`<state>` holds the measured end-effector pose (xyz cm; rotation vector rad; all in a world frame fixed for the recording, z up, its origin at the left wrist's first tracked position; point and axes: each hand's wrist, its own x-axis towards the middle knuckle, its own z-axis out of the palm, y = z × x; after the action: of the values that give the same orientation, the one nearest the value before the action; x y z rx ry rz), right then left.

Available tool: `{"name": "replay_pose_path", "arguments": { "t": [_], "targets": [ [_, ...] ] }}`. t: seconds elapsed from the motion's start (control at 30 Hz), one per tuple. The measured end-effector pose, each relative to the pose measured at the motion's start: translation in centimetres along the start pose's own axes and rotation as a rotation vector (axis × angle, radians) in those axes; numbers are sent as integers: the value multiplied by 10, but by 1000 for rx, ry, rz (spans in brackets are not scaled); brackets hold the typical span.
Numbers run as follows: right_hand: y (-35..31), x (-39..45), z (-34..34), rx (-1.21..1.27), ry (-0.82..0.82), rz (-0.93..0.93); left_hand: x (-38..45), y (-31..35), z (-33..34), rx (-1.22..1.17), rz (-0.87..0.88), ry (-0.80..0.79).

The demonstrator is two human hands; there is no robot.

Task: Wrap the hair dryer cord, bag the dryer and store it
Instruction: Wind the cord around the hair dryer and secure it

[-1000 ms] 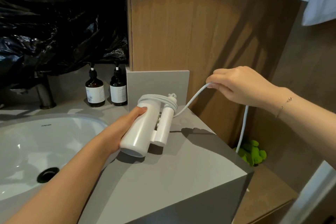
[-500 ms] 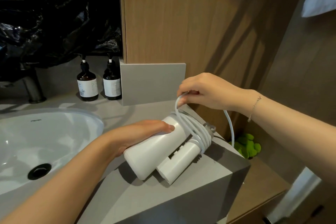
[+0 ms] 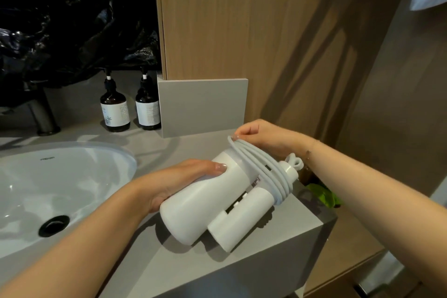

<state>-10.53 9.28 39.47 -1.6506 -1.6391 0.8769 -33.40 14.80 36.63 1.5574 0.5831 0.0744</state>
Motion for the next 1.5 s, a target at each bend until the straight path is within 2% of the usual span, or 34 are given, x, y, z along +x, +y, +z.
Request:
{"name": "replay_pose_path", "arguments": {
  "t": [0.07, 0.17, 0.23, 0.37, 0.5, 0.63, 0.73, 1.0, 1.27, 1.4, 1.5],
  "targets": [
    [16, 0, 6, 7, 9, 53, 5, 1, 6, -87, -17, 4],
    [38, -8, 10, -51, 58, 109, 13, -1, 7, -183, 9, 119],
    [49, -19, 10, -95, 168, 167, 13, 0, 8, -327, -14, 57],
    [56, -32, 10, -114, 244, 15, 16, 4, 3, -535, 146, 38],
    [78, -49, -4, -138, 340, 43, 25, 11, 1, -687, 330, 85],
    [85, -72, -11, -189, 345, 39, 36, 10, 0, -803, 340, 193],
    [87, -83, -19, -318, 379, 20, 45, 6, 3, -764, 294, 215],
    [66, -113, -47, -778, 416, 8, 51, -7, 12, -439, 175, 252],
    [61, -111, -46, -737, 367, 53, 50, -11, 10, -331, 314, 187],
    [61, -103, -37, -704, 378, 72, 47, -12, 10, -347, 300, 320],
    [56, -100, -33, -694, 414, 72, 45, -12, 7, -353, 261, 348]
  ]
}}
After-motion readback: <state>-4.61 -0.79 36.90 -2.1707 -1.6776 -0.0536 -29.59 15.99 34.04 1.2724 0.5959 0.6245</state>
